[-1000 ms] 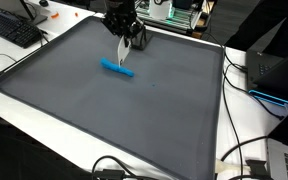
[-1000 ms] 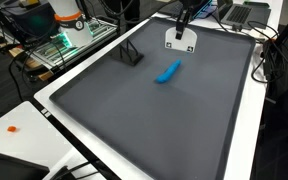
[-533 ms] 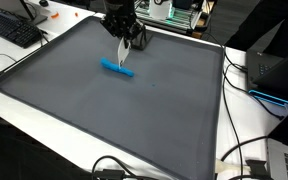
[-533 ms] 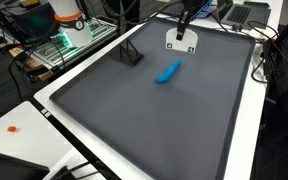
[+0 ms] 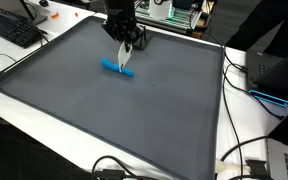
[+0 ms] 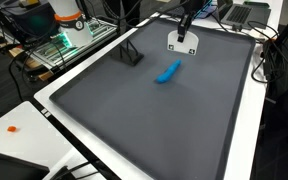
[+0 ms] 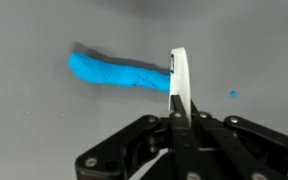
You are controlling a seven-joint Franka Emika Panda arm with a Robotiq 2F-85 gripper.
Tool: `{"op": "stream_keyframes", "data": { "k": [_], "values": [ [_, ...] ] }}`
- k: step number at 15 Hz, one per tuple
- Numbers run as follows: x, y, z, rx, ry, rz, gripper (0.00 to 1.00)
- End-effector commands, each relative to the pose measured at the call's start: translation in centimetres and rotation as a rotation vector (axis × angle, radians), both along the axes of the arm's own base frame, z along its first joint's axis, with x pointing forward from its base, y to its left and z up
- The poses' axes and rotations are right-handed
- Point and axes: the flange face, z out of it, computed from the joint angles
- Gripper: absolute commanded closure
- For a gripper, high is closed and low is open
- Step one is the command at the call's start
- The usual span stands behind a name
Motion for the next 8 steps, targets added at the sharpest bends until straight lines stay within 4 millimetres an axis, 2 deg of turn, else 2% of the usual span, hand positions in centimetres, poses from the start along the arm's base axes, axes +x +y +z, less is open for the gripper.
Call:
{"op": "stream_keyframes", "data": {
  "k": [1,8],
  "values": [
    [0.2,0.0,-1.6,0.013,0.004,-0.046,0.99],
    [0.7,0.0,-3.7,0.011,-0.015,-0.077,0.99]
  ]
}}
